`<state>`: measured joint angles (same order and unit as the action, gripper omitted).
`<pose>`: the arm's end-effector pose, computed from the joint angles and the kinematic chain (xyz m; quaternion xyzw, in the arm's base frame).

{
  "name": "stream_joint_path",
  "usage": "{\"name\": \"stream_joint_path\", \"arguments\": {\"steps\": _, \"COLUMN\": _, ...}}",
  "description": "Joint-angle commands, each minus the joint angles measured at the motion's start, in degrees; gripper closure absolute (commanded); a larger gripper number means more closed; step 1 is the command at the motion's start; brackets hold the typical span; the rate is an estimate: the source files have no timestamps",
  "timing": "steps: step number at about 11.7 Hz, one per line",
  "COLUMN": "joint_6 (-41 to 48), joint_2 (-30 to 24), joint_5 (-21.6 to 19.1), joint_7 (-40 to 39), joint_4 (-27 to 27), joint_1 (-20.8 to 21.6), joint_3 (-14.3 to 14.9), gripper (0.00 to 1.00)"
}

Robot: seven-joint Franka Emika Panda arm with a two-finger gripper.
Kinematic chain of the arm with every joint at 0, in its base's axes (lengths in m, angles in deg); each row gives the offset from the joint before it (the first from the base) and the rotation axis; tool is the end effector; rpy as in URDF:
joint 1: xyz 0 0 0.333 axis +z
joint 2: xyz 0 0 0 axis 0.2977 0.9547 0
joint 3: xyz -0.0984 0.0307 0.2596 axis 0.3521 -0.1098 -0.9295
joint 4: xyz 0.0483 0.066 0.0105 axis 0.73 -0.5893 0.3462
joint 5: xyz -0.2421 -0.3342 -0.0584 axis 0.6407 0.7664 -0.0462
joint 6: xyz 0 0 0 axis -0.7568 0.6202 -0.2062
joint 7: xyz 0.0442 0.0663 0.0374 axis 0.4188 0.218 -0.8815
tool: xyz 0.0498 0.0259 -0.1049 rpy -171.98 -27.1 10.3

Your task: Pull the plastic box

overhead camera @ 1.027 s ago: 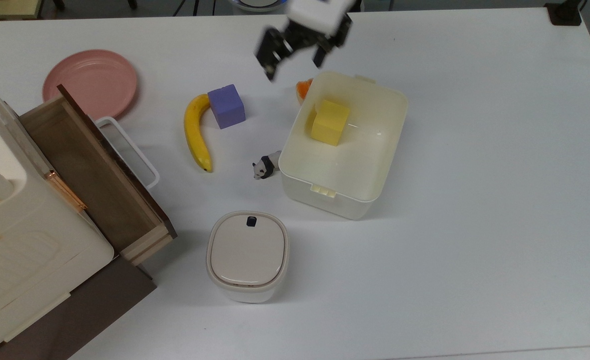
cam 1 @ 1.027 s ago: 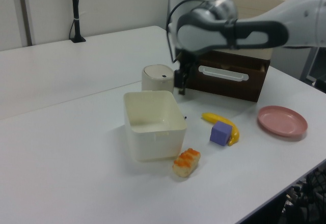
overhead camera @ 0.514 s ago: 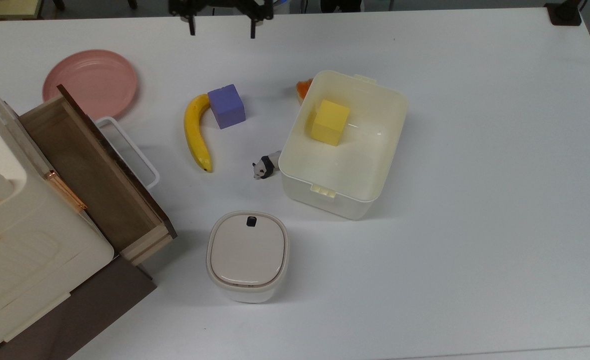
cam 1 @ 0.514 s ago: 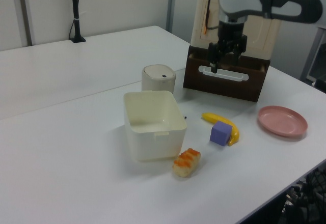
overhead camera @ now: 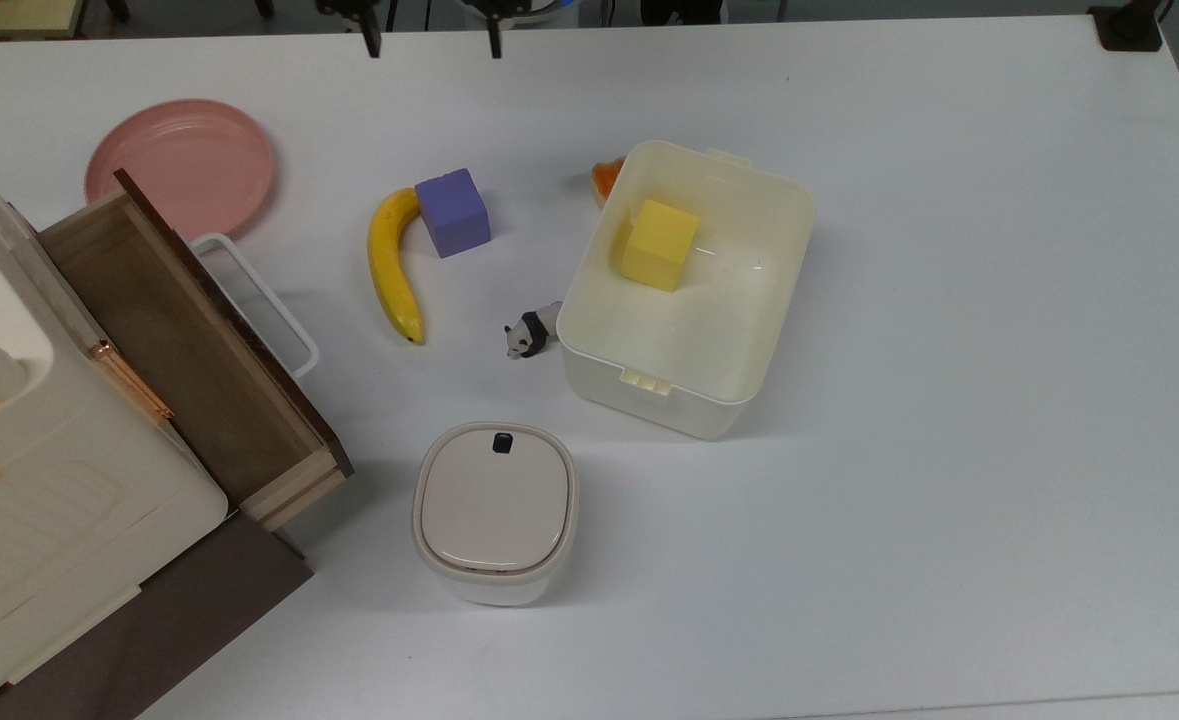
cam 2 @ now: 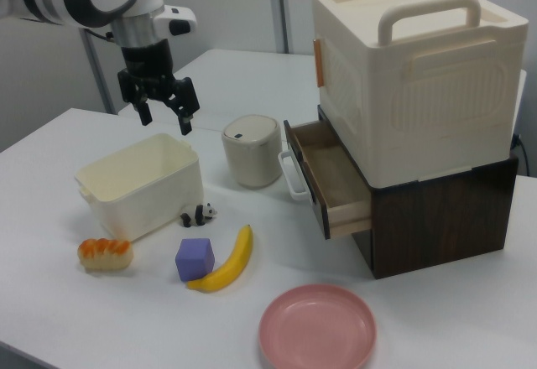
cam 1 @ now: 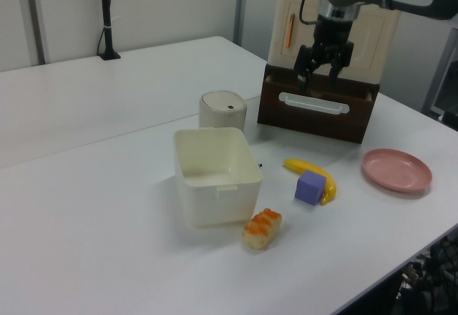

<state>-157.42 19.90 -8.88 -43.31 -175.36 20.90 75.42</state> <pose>0.5784 -0.0203 0.5502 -0.9999 -0.0007 -0.0142 0.0054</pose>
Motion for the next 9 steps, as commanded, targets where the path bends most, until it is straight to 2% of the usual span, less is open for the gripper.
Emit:
{"name": "stream_joint_path", "arguments": {"steps": 1, "joint_6": 1.4, "joint_2": 0.0, "joint_5": -1.1, "joint_7": -1.1, "joint_4": 0.1, "joint_1": 0.3, "joint_3": -4.0, "gripper": 0.00}}
{"name": "stream_joint_path", "arguments": {"steps": 4, "joint_6": 0.9, "joint_2": 0.4, "joint_5": -1.3, "joint_7": -1.1, "joint_4": 0.1, "joint_1": 0.2, "joint_3": -4.9, "gripper": 0.00}}
{"name": "stream_joint_path", "arguments": {"steps": 9, "joint_6": 1.4, "joint_2": 0.1, "joint_5": -1.3, "joint_7": -1.2, "joint_4": 0.2, "joint_1": -0.6, "joint_3": -4.8, "gripper": 0.00}}
